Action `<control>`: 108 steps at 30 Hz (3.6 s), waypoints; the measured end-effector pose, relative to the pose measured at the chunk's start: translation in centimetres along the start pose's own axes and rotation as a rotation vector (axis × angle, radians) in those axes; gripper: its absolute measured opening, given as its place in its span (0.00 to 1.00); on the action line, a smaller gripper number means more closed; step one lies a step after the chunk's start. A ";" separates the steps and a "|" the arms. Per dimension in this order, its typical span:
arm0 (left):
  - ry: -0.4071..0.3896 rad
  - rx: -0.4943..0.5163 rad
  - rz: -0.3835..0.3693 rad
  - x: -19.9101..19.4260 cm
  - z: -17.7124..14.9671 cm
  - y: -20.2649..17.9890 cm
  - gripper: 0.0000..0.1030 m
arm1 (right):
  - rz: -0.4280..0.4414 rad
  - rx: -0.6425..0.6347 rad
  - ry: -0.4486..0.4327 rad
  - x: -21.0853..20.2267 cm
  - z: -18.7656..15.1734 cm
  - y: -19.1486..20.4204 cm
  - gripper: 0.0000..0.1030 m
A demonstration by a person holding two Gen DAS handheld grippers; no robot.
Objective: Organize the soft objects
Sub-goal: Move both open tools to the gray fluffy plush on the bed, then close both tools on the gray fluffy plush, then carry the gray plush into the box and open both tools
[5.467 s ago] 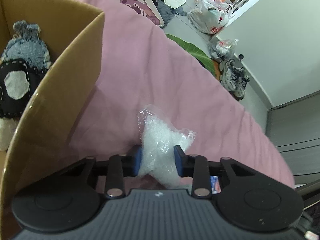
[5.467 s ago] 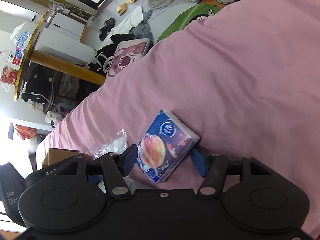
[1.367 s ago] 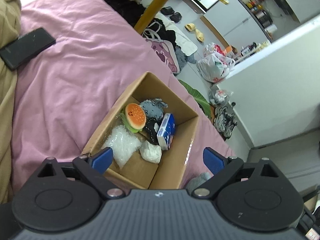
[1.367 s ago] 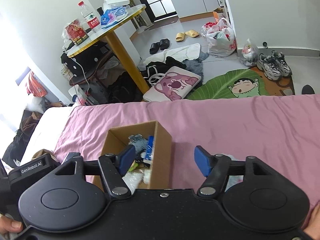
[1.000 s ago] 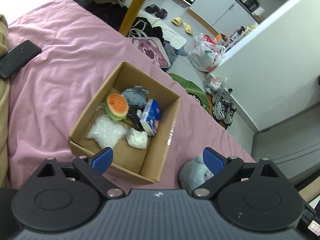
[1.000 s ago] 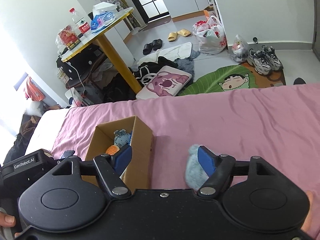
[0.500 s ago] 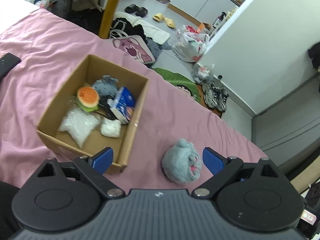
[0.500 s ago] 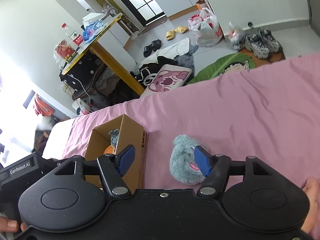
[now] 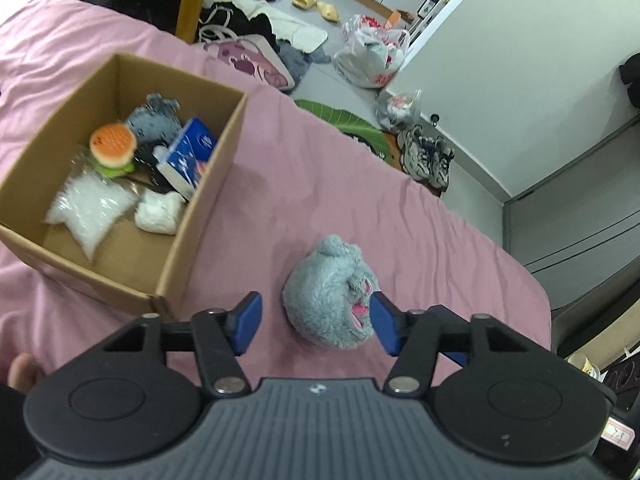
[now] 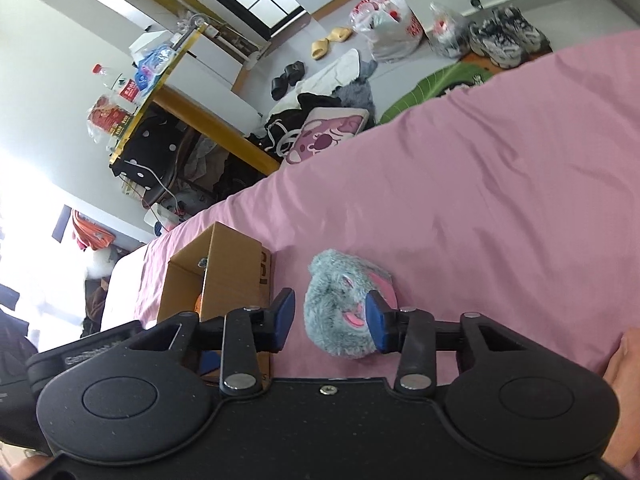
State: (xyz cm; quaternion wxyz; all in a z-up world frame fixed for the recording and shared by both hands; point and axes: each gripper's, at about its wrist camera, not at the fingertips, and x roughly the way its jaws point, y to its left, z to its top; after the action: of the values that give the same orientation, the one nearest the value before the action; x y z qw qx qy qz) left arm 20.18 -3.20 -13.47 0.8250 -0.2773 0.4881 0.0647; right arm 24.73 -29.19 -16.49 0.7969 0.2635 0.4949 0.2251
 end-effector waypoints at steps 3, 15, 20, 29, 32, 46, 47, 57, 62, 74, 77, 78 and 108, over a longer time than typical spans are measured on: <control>0.011 -0.008 0.012 1.2 0.0 -0.3 0.51 | 0.002 0.010 0.017 0.5 0.1 -0.4 0.38; 0.064 -0.032 0.042 5.8 -0.2 -1.1 0.38 | -0.003 0.060 0.075 2.8 0.5 -1.7 0.35; 0.087 -0.060 0.043 7.3 -0.2 -0.9 0.30 | -0.010 0.087 0.100 3.8 0.6 -2.3 0.32; 0.087 -0.119 0.059 8.9 -0.2 -0.2 0.25 | -0.020 0.067 0.150 5.8 0.4 -1.9 0.29; 0.084 -0.138 0.056 9.5 -0.1 0.1 0.25 | -0.033 0.061 0.165 6.3 0.3 -2.0 0.24; 0.090 -0.141 0.024 7.8 -0.3 -0.3 0.20 | -0.050 0.046 0.125 4.3 -0.3 -1.4 0.14; 0.085 -0.130 0.019 7.4 -0.3 -0.5 0.20 | -0.052 0.040 0.119 4.0 -0.3 -1.2 0.14; 0.058 -0.102 -0.031 3.6 -0.9 -0.9 0.20 | -0.041 0.012 0.078 0.9 -1.0 0.5 0.12; 0.042 -0.095 -0.050 1.4 -0.8 -0.7 0.20 | -0.026 0.006 0.058 -0.2 -1.3 1.7 0.13; -0.018 -0.108 -0.094 -3.9 0.0 1.3 0.20 | -0.013 -0.051 0.018 -1.5 -1.9 6.7 0.13; -0.034 -0.118 -0.105 -5.1 0.5 2.2 0.20 | -0.005 -0.071 0.015 -1.4 -1.8 8.1 0.13; -0.040 -0.123 -0.107 -5.5 0.7 2.5 0.20 | -0.003 -0.077 0.015 -1.3 -1.8 8.4 0.13; -0.101 -0.255 -0.138 -9.7 6.4 13.5 0.20 | 0.016 -0.193 0.083 4.1 -3.1 19.4 0.13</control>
State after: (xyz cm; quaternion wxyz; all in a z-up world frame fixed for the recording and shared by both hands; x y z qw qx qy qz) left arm 15.04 13.05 -8.26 0.8091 -0.4092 0.4136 0.0829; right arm 21.67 -11.29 -7.95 0.7956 0.1799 0.5014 0.2885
